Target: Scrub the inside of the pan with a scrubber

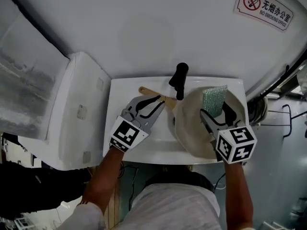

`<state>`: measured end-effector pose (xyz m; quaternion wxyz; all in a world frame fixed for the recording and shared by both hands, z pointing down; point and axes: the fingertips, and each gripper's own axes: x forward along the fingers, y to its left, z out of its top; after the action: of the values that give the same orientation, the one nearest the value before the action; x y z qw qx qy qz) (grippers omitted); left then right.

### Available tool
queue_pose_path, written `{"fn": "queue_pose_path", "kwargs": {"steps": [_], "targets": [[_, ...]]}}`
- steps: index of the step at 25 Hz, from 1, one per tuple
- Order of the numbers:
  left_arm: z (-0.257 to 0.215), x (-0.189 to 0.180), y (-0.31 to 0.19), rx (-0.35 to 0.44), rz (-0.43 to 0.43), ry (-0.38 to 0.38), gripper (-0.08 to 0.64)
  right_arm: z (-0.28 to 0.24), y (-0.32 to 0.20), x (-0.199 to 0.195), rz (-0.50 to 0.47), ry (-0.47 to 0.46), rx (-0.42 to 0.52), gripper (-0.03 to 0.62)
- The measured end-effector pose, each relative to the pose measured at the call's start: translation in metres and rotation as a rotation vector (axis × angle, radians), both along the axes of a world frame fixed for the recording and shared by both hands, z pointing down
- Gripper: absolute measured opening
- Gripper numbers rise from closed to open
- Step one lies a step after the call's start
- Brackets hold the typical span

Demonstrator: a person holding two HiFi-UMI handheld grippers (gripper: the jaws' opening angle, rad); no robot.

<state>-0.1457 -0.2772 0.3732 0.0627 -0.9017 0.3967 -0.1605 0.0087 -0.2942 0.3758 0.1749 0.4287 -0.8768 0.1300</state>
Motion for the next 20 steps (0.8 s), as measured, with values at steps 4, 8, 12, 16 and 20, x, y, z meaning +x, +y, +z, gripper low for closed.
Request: {"fn": "queue_pose_path", "kwargs": {"steps": [4,8,12,16,20], "targets": [[0.034,0.004,-0.008,-0.037,0.079,-0.157,0.156,0.028,-0.006,-0.005,0.006,0.070,-0.090,0.341],[0.072,0.005,-0.015,-0.079,0.147,-0.319,0.206,0.053,-0.009,-0.012,-0.010,0.138,-0.162,0.340],[0.103,0.004,-0.024,-0.102,0.211,-0.478,0.238,0.074,-0.012,-0.015,-0.018,0.188,-0.215,0.340],[0.131,-0.001,-0.030,-0.123,0.258,-0.624,0.272,0.093,-0.014,-0.016,-0.010,0.218,-0.258,0.341],[0.147,-0.004,-0.039,-0.124,0.270,-0.699,0.299,0.110,-0.012,-0.020,-0.016,0.247,-0.293,0.339]]}}
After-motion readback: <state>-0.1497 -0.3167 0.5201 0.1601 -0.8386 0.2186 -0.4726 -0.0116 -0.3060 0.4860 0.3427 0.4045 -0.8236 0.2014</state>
